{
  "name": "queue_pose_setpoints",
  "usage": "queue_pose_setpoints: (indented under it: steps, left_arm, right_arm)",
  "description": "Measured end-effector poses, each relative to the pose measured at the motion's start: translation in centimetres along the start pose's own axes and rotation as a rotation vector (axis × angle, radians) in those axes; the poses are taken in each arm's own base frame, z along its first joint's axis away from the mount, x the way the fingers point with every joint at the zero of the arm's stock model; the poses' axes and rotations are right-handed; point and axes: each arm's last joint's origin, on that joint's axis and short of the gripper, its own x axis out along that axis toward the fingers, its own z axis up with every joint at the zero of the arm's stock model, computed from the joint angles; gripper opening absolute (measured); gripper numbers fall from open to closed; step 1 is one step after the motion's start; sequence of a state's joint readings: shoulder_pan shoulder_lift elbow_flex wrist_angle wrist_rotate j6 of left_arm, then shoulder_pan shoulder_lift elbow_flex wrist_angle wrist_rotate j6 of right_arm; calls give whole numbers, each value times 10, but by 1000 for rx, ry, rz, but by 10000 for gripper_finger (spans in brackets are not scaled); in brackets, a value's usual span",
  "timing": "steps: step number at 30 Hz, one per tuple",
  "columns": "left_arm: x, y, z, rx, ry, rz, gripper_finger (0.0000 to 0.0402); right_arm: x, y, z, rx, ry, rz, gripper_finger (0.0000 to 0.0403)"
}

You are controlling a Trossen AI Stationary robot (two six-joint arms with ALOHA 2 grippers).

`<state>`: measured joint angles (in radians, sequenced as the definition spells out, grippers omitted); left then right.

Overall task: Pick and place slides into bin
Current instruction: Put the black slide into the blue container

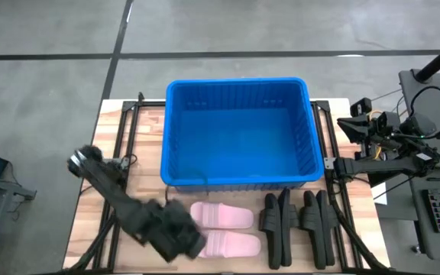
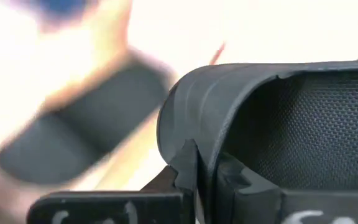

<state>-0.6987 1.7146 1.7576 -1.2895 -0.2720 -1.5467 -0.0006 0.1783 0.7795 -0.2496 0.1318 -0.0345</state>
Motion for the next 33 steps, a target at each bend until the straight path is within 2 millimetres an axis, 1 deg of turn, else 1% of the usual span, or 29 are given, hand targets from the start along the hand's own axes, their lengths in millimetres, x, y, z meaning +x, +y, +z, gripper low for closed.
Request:
queue_pose_setpoints:
  steps: [3, 5, 7, 10, 12, 14, 17, 22, 27, 31, 33]
  left_arm:
    - [-29, 0, 31, 21, -256, -182, 1]
    - [-45, 0, 53, 72, -426, -253, 0]
    - [-57, -2, 73, 147, -582, -284, 0]
    - [-71, -3, 103, 317, -777, -266, 0]
    - [-76, -1, 124, 415, -882, -200, 0]
    - [-75, 5, 143, 495, -933, -106, 0]
    - [-66, 22, 175, 555, -930, 56, 0]
    - [-43, 60, 218, 646, -749, 232, 0]
    - [-22, 96, 250, 766, -580, 460, 0]
    - [4, 118, 272, 833, -464, 576, 0]
    - [19, 130, 279, 891, -391, 630, 0]
  right_arm:
    - [0, 0, 0, 29, 0, 0, 28]
    - [0, 0, 0, 46, 0, 0, 28]
    - [0, 0, 0, 63, 0, 0, 28]
    - [0, 0, 0, 90, 0, 0, 28]
    - [0, 0, 0, 115, -2, 0, 28]
    - [0, 0, 1, 149, -8, 0, 28]
    - [0, 0, 5, 203, -48, 3, 28]
    - [-1, -1, 13, 275, -136, 12, 28]
    - [-1, -1, 17, 286, -175, 17, 28]
    - [-2, -1, 17, 288, -180, -1, 28]
    - [-2, -2, 17, 289, -181, -18, 28]
